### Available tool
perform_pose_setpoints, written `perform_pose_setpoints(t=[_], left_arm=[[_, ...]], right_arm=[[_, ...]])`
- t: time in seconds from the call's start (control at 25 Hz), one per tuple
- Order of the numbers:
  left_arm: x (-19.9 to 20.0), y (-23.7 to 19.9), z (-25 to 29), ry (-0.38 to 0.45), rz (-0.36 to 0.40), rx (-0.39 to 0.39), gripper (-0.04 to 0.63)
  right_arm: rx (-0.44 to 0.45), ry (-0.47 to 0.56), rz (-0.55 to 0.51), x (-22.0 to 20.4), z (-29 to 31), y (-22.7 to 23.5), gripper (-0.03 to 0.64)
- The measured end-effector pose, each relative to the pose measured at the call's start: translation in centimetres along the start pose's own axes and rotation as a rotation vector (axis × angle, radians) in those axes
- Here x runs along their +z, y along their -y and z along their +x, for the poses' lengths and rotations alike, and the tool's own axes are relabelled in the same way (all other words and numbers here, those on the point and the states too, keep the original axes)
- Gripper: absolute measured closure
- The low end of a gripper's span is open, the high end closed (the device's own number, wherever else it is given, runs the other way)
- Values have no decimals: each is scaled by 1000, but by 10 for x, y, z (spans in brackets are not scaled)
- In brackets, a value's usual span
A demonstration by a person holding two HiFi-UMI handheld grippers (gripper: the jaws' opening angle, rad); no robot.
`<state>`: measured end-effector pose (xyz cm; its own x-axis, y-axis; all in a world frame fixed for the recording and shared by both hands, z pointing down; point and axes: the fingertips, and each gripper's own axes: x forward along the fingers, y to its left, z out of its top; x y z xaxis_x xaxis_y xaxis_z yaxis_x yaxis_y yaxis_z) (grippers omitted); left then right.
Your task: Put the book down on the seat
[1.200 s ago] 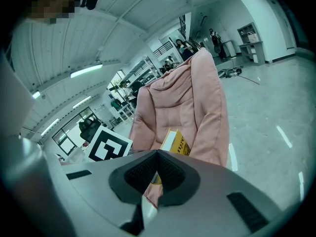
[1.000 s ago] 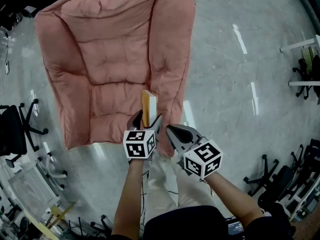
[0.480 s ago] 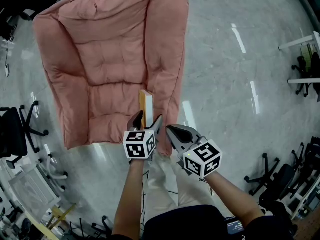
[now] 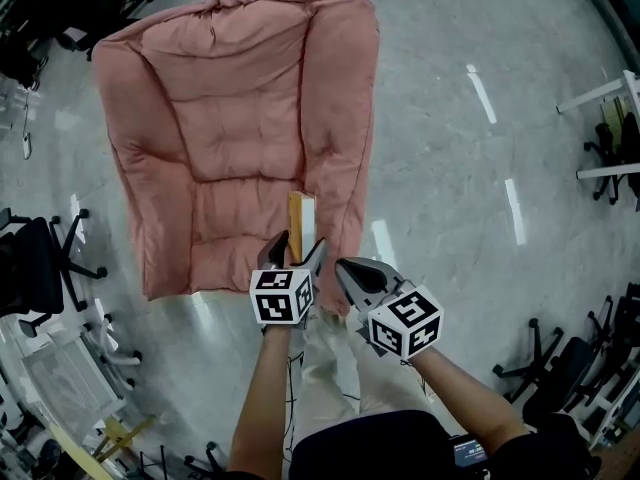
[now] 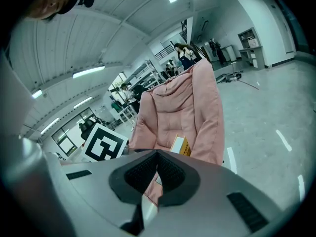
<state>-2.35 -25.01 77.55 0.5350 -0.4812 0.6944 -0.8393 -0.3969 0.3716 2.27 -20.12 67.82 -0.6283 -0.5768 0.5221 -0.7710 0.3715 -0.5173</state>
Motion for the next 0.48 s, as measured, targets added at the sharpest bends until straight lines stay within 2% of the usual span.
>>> perform_pose_setpoints(t=[0.32, 0.48], left_arm=[[22, 14, -35, 50, 21, -24, 275], [40, 18, -58, 90, 40, -12, 332]], right_arm=[[13, 15, -54, 22, -15, -27, 597], [22, 36, -95, 41, -21, -42, 597]])
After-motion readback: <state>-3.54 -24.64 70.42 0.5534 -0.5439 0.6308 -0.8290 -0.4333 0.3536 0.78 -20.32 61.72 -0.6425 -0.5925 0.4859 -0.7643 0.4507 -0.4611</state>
